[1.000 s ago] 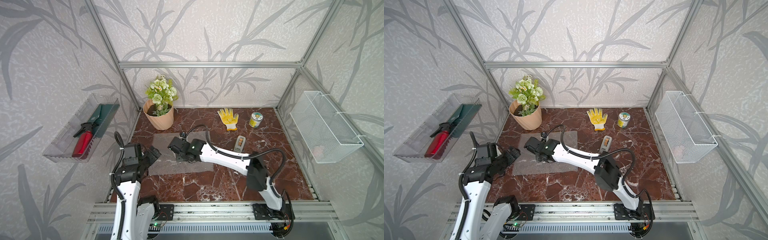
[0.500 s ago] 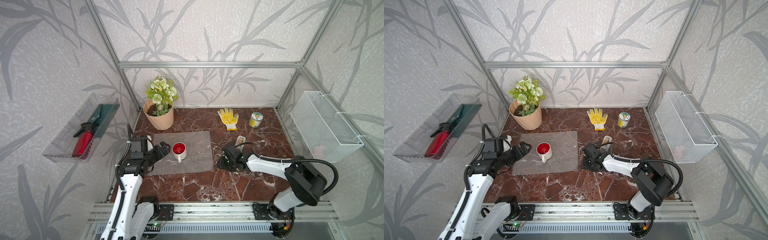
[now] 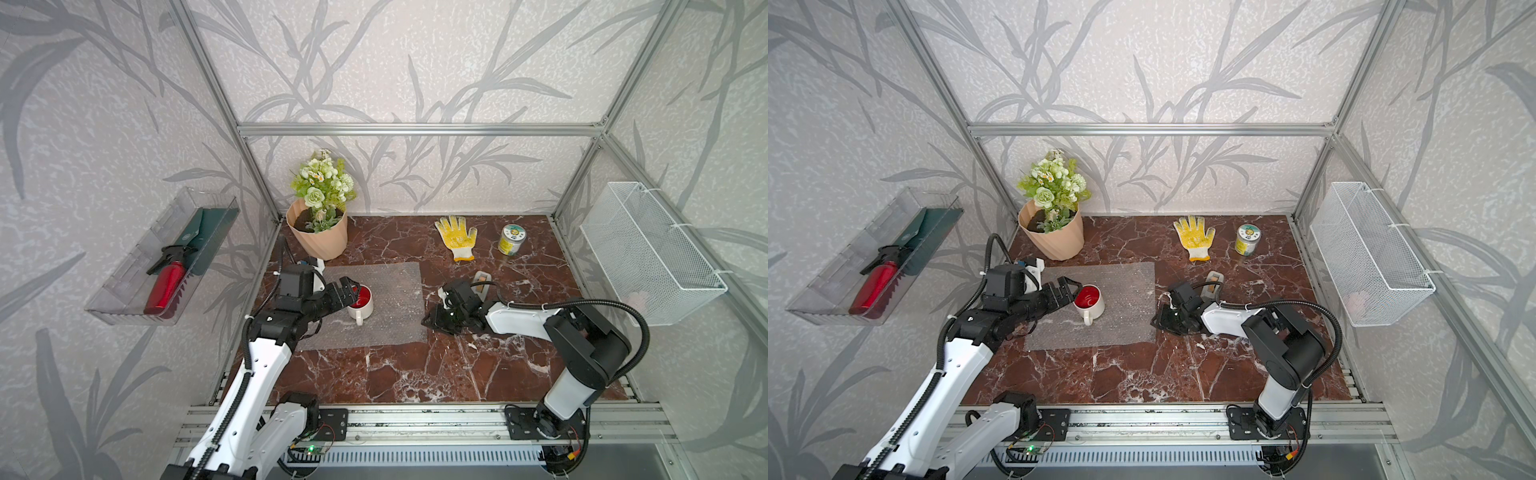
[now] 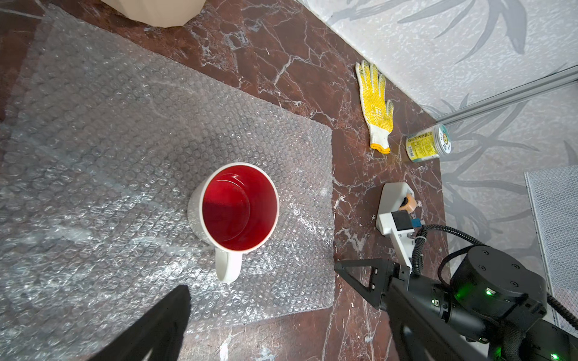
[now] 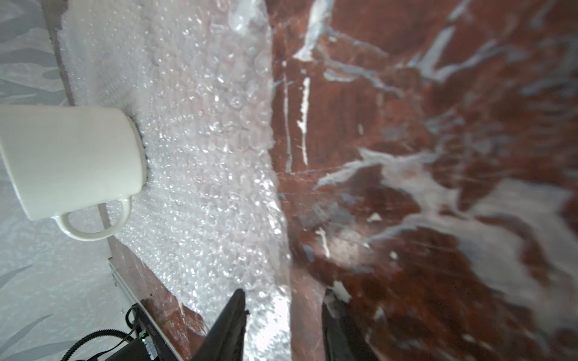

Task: Wrap mugs in bubble wrap
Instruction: Move the bubble wrap to the center of the board.

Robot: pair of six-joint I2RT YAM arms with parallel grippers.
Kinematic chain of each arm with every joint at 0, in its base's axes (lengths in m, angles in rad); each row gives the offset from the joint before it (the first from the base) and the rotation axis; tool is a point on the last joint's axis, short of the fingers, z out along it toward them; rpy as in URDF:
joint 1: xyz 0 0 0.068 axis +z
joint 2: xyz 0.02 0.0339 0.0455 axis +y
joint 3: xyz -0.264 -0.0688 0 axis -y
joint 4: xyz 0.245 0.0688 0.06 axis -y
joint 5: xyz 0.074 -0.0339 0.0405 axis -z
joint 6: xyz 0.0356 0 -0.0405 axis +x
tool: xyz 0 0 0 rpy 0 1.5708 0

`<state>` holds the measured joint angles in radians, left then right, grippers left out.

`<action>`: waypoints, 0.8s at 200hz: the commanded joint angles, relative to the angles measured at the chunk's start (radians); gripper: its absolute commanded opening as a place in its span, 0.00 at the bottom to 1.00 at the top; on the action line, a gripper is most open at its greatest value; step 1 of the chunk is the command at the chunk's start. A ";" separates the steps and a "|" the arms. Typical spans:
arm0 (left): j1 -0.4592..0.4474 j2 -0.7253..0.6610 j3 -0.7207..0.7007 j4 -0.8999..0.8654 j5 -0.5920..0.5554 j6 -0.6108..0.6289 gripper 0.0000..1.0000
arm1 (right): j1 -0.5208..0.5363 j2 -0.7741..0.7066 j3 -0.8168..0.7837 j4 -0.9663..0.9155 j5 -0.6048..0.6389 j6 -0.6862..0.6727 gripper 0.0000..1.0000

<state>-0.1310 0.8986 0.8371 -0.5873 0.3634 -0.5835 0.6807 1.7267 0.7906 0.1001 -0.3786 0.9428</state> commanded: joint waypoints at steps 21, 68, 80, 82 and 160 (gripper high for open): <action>-0.006 -0.025 0.019 0.036 -0.006 -0.008 0.99 | -0.001 0.114 -0.024 0.122 -0.064 0.079 0.38; -0.005 -0.027 0.007 0.019 -0.040 -0.016 0.99 | -0.005 0.139 -0.001 0.122 -0.045 0.078 0.08; -0.005 -0.026 0.000 0.012 -0.055 -0.017 0.99 | -0.013 0.110 -0.001 0.087 -0.021 0.062 0.02; -0.006 -0.026 -0.002 0.012 -0.057 -0.018 0.99 | -0.016 0.101 -0.001 0.076 -0.012 0.055 0.01; -0.080 0.056 -0.028 0.028 -0.075 -0.032 0.99 | -0.097 -0.202 -0.116 -0.232 0.098 -0.094 0.00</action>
<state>-0.1699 0.9417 0.8200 -0.5667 0.3176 -0.6041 0.6006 1.5890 0.7216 0.0372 -0.3206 0.9203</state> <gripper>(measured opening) 0.992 0.049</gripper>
